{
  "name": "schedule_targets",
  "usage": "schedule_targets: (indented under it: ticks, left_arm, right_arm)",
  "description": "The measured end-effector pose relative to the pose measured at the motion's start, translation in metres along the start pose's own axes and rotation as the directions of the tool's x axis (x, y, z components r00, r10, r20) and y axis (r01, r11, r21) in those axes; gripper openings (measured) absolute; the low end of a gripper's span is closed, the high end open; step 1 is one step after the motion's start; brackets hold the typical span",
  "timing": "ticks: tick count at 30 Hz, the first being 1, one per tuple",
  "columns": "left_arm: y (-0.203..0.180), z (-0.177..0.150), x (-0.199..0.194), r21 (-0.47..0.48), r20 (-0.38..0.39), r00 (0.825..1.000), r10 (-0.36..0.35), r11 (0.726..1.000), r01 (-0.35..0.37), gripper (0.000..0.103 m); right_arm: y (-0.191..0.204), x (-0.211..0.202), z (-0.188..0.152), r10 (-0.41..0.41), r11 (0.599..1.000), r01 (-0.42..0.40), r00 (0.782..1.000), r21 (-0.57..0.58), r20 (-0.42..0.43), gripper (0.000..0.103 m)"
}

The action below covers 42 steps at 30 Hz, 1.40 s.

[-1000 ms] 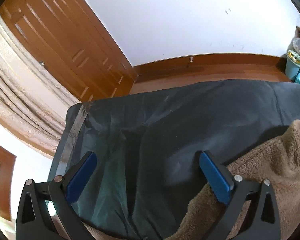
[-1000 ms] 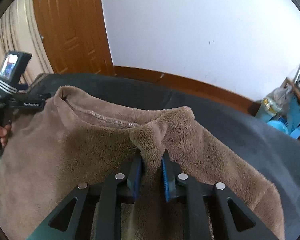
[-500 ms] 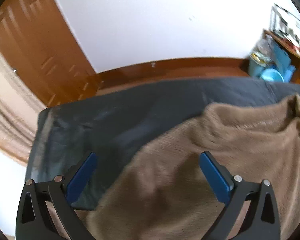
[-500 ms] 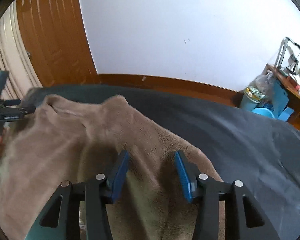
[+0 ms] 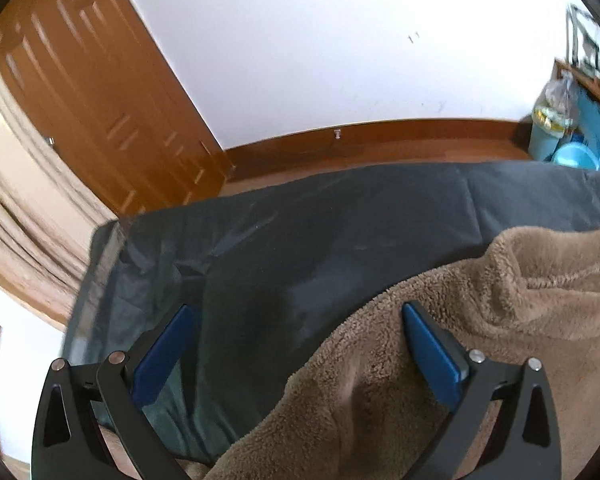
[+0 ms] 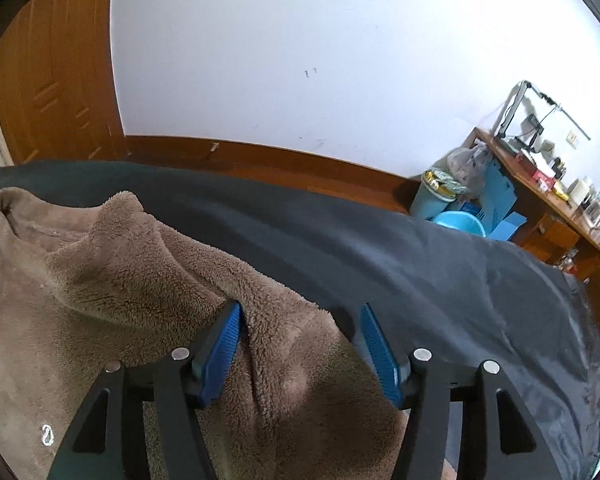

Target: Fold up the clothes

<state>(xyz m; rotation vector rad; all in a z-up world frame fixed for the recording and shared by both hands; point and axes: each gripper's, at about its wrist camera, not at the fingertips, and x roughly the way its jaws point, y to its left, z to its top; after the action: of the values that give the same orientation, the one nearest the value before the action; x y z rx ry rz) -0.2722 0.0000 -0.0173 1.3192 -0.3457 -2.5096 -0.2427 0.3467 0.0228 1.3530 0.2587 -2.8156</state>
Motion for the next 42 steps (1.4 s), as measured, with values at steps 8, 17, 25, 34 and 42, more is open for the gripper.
schedule_targets:
  ticks: [8,17,25,34,42]
  left_arm:
    - [-0.005,-0.035,-0.029,0.024,-0.026,0.993,-0.116,0.993,0.116,0.103]
    - [0.002,-0.043,-0.024,-0.015,-0.019,0.989,-0.147,0.989,0.146,0.103]
    - [0.003,-0.058,-0.067,0.008,-0.032,0.99,-0.134,0.991,0.134,0.103]
    - [0.008,-0.102,-0.072,-0.013,-0.087,0.979,-0.187,0.982,0.187,0.103]
    - [0.029,-0.12,-0.096,-0.126,-0.113,0.958,-0.264,0.96,0.249,0.103]
  right_arm:
    - [0.017,-0.037,-0.023,0.156,0.987,-0.156,0.988,-0.045,0.001,0.064]
    - [-0.045,-0.03,-0.077,0.154,0.986,-0.153,0.988,0.06,-0.007,0.064]
    - [-0.034,-0.052,-0.076,0.107,0.992,-0.105,0.994,0.073,-0.028,0.065]
    - [-0.007,-0.071,-0.113,0.174,0.981,-0.18,0.98,-0.066,-0.095,0.068]
    - [0.007,-0.142,-0.137,0.241,0.966,-0.242,0.97,-0.09,-0.025,0.068]
